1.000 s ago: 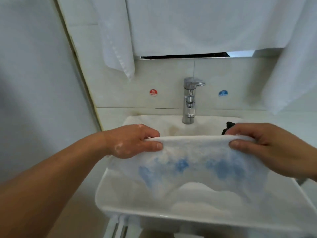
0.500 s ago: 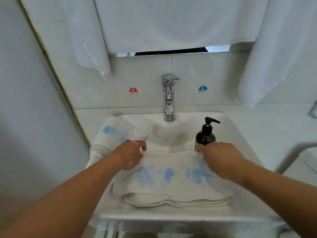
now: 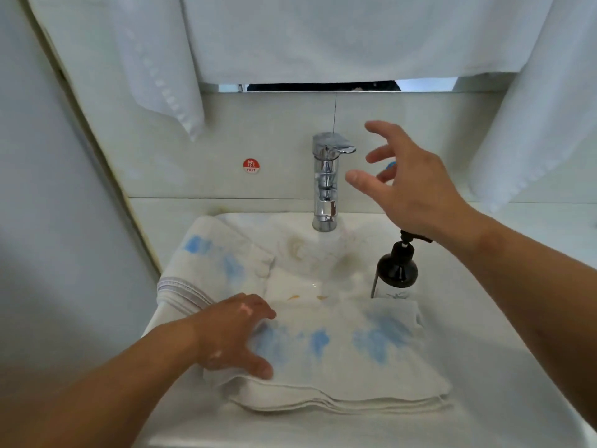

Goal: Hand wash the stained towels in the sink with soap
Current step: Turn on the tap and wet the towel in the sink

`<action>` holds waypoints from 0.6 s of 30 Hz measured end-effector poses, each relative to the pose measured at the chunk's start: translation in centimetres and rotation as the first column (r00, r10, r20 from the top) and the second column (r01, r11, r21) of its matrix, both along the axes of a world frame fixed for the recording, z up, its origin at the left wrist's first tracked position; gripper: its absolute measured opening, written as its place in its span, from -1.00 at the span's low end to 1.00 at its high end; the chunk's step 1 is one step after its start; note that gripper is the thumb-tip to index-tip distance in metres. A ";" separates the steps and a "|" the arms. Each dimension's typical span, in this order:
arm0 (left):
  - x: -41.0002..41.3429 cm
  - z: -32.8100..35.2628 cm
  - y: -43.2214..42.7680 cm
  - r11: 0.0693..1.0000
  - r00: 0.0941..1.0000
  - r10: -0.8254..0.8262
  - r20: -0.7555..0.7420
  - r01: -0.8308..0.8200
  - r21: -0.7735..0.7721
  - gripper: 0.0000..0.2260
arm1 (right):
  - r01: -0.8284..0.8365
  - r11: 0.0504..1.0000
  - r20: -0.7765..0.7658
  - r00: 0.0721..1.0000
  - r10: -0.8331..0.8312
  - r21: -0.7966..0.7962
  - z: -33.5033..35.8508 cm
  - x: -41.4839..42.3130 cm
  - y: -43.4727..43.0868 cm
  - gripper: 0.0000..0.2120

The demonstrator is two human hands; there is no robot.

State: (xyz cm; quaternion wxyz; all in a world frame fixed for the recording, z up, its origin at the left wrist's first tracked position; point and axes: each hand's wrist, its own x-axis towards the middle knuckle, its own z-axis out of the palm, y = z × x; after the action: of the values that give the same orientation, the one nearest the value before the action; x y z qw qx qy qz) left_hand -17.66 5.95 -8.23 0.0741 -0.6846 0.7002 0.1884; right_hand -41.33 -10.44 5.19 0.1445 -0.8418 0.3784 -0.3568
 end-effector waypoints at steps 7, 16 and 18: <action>0.1 -1.7 0.7 1.000 0.997 -0.017 0.076 0.019 -0.018 0.07 | -0.068 0.995 0.128 0.989 0.078 -0.079 0.9 2.1 -1.2 -0.79; -0.3 -1.6 0.6 0.998 0.997 -0.017 0.079 0.022 -0.052 0.05 | -0.016 0.991 0.289 0.956 0.053 -0.130 7.9 3.1 -1.2 -0.88; -0.3 -1.6 0.6 0.998 0.997 -0.008 0.075 0.012 -0.054 0.05 | -0.025 0.990 0.281 0.958 0.062 -0.135 7.7 2.8 -0.7 -0.87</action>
State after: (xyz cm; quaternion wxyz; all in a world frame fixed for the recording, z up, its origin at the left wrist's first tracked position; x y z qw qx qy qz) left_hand -18.01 6.55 -9.80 0.0824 -0.6895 0.7053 0.1429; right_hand -38.57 -11.12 12.87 0.1499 -0.7975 0.3108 -0.4949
